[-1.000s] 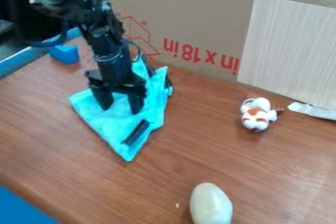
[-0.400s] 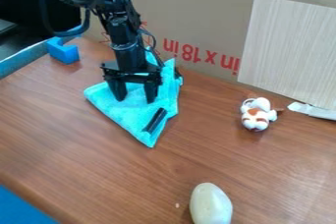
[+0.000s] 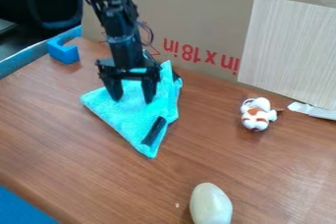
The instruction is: Move the cloth up and down
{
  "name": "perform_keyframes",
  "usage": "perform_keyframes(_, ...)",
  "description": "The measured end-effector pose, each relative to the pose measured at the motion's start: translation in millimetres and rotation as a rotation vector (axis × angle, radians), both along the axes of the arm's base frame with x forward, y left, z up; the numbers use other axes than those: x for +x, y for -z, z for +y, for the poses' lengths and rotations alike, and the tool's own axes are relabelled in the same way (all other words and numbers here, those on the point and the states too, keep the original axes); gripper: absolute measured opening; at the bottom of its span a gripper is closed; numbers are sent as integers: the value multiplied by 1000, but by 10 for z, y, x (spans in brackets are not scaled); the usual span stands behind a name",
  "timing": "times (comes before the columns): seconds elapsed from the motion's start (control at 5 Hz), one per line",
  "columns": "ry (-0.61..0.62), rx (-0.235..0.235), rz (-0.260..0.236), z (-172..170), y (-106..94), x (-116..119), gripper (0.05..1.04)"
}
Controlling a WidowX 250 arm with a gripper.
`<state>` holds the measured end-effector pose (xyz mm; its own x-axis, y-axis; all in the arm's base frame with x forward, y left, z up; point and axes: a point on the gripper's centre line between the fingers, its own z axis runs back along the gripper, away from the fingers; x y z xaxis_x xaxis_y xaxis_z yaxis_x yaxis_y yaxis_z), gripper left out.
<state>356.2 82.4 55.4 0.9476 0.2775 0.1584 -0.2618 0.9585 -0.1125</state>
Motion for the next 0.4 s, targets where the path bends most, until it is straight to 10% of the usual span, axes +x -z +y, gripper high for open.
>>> perform_keyframes(0.4, -43, 21, -87, 39, -697, -339, 999)
